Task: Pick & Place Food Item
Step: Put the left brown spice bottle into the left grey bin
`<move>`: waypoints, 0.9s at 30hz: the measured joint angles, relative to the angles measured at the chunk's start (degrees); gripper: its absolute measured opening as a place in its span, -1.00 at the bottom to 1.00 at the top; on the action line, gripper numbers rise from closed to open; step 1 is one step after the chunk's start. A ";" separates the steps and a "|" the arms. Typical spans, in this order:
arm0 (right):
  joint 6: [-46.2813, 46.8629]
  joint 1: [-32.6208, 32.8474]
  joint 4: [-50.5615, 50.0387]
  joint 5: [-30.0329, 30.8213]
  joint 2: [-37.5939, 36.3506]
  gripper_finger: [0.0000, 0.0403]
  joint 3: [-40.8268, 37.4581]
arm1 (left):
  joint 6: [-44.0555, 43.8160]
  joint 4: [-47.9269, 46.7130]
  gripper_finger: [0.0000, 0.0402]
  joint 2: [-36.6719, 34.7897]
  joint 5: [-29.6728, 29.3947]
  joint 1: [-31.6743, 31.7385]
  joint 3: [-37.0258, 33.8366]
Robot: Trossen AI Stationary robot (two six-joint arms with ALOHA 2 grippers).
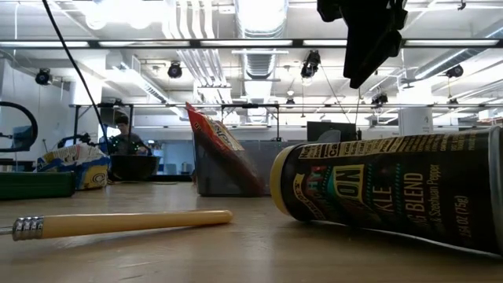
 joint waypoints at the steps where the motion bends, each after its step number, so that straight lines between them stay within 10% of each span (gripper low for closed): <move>1: 0.00 0.00 0.06 0.00 0.00 0.16 0.00 | -0.01 0.00 0.11 0.00 0.16 0.00 0.00; 27: 0.00 0.00 0.27 0.01 0.02 0.16 0.00 | -0.86 -0.64 0.13 -0.91 5.15 0.07 0.52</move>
